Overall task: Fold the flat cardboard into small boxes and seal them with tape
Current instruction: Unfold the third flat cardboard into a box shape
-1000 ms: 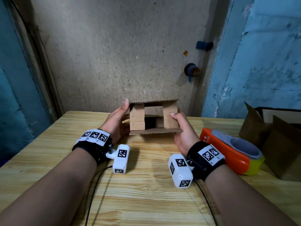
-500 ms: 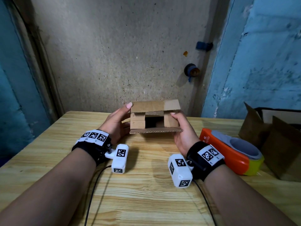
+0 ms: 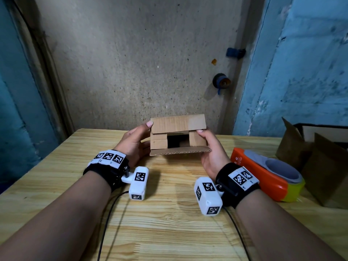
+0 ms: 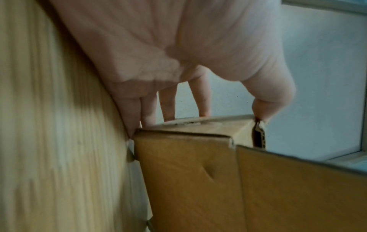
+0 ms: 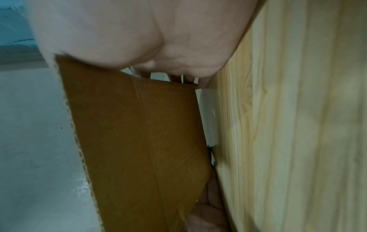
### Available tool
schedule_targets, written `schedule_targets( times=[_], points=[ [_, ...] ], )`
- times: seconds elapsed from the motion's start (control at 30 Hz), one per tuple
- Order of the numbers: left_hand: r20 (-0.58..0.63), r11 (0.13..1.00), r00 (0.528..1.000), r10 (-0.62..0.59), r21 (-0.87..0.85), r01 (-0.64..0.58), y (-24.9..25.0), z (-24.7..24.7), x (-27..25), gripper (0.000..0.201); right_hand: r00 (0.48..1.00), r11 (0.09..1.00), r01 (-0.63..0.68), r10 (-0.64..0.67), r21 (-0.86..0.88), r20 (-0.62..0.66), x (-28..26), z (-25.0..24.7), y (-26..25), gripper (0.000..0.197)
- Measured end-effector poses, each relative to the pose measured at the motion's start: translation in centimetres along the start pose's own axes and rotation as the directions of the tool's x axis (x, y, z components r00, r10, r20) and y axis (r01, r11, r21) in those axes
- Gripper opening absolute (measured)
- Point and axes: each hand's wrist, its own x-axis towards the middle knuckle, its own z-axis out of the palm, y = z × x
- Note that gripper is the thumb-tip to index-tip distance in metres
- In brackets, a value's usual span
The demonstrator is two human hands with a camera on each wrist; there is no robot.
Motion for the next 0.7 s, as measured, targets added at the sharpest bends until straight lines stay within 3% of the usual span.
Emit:
schedule_targets(
  times=[0.1, 0.43, 0.57, 0.7],
  points=[
    [-0.006, 1.000, 1.000, -0.006, 0.012, 0.006, 0.05, 0.10, -0.08, 0.031, 1.000, 0.999, -0.011, 0.010, 0.033, 0.020, -0.55, -0.05, -0.41, 0.020],
    [-0.025, 1.000, 1.000, 0.010, 0.013, -0.009, -0.01, 0.28, -0.02, 0.058, 1.000, 1.000, 0.019, -0.019, 0.015, -0.002, -0.69, 0.66, -0.53, 0.023],
    [-0.011, 0.999, 1.000, 0.003, 0.036, -0.002, 0.12, 0.30, -0.11, 0.033, 1.000, 1.000, 0.017, -0.017, -0.009, -0.002, -0.31, 0.43, -0.35, 0.029],
    [-0.012, 0.999, 1.000, -0.017, 0.051, 0.018, 0.37, 0.46, -0.55, 0.037, 1.000, 0.999, 0.018, -0.019, -0.029, -0.020, -0.47, 0.51, -0.43, 0.041]
  ],
)
